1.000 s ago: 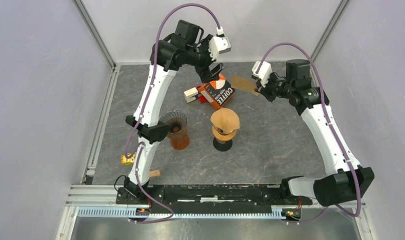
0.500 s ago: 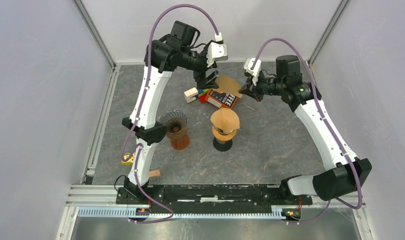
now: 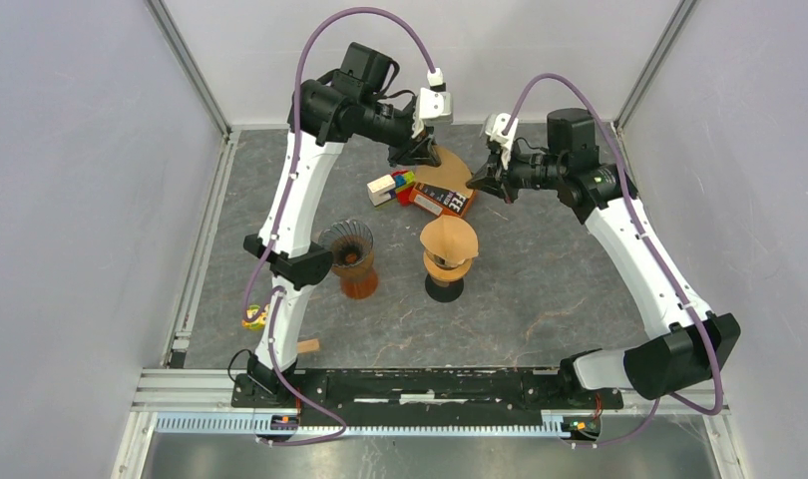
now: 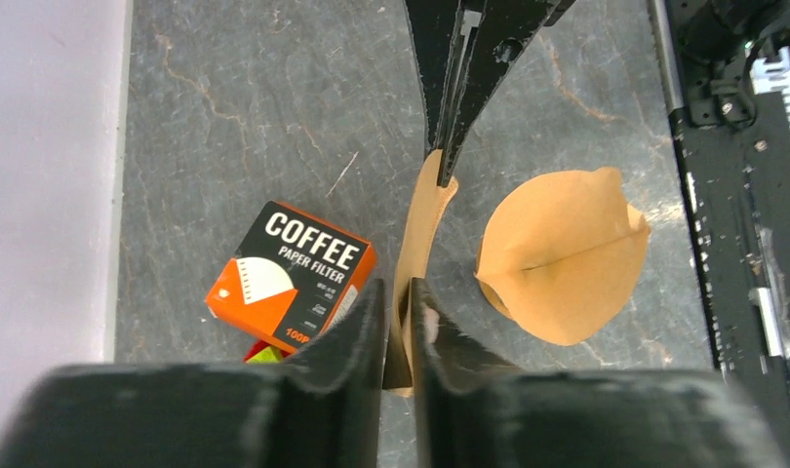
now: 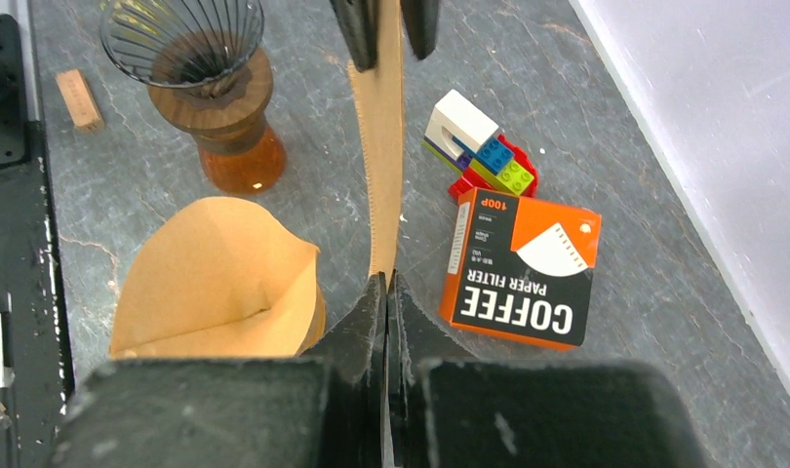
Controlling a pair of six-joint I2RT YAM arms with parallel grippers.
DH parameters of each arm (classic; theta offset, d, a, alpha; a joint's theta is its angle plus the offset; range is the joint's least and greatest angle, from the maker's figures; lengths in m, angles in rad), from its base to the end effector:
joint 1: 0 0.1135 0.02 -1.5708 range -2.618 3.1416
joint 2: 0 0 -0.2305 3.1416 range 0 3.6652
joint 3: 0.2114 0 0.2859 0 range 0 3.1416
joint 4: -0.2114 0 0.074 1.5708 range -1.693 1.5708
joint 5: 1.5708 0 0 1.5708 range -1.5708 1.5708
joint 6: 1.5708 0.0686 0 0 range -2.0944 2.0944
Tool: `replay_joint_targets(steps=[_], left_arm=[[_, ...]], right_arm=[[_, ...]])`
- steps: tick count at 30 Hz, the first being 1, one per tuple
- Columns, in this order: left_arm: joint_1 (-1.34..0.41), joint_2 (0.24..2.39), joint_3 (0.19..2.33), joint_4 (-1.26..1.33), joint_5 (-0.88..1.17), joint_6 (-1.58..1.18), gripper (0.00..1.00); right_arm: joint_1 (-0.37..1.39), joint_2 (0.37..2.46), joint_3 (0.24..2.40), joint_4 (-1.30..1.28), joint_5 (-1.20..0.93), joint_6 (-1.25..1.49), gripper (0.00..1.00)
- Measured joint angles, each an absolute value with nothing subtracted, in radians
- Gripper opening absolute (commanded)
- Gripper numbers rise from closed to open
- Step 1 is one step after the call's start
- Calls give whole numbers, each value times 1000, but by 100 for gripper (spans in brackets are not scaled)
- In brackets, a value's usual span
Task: Place the coffee filter in the dripper
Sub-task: Adjust the coffee filter.
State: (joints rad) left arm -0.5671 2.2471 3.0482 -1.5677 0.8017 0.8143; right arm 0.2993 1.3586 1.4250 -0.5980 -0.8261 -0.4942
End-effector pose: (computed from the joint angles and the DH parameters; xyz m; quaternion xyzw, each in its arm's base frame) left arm 0.3138 -0.2583 0.4513 0.6575 0.5558 -0.3119 0.4018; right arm 0.3198 0.1515 0.3562 -0.4910 0.6562 0.3025 0.4865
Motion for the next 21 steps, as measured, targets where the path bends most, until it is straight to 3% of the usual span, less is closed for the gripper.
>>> replay_joint_targets(steps=[2,5,7,13,21], left_arm=[[-567,2247,3048,-1569,807,813,2],[-567,2247,3048,-1570,805,809,2],[-567,2246,3048,-1570,799,796,2],[-562,2195,3022,-1570,789,738,2],[-569,2094,3022,-1571,764,630,2]], right_arm=[[299,1359,1425,-590,-837,-485,20],[299,1357,1425,-591,-837,-484,36],[299,1349,1425,-616,-831,-510,42],[299,1294,1443,-769,-814,-659,48],[299,1217,1491,-847,-810,-742,47]])
